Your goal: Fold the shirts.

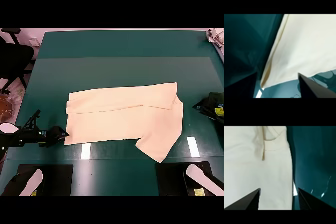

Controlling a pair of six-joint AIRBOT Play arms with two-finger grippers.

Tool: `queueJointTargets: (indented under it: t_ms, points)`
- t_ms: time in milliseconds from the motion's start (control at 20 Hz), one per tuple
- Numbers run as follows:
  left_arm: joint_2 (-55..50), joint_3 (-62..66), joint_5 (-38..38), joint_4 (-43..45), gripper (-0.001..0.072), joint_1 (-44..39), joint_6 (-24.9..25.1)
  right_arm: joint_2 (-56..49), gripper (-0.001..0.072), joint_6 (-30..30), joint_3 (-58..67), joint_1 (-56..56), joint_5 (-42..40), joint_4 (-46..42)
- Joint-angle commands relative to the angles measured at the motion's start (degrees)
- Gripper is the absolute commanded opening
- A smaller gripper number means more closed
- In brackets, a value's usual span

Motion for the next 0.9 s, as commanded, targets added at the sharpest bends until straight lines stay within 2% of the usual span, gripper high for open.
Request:
queueJointTargets:
  t_ms: [0,200,350,450,550,700,850]
  points:
    - [0.0,-1.0,1.1,-0.7,0.0628,0.0,0.3,0.0,0.0531,0.3,0.0,0.1,0.0,0.0]
    - [0.0,-2.8,0.8,-3.6,0.0624,0.0,2.5,0.0,0.053,0.3,0.0,0.1,0.0,-0.1]
    - [0.0,-2.9,0.5,-5.0,0.0584,0.0,4.3,0.0,0.053,0.3,0.0,0.1,0.0,-0.1]
    - [0.0,-2.9,0.5,-5.2,0.032,0.0,5.6,0.0,0.053,0.3,0.0,0.1,-0.2,0.0]
    - [0.0,-2.9,0.5,-7.1,0.0029,0.0,9.0,0.0,0.053,0.3,0.0,0.1,-0.2,-0.1]
    - [0.0,-2.7,0.6,-13.6,0.0024,0.0,13.5,0.0,0.053,0.9,0.0,0.1,1.9,-0.2]
    - [0.0,-2.7,0.8,-24.1,0.0024,0.0,18.4,0.0,0.053,5.3,0.0,-0.5,10.1,-3.0]
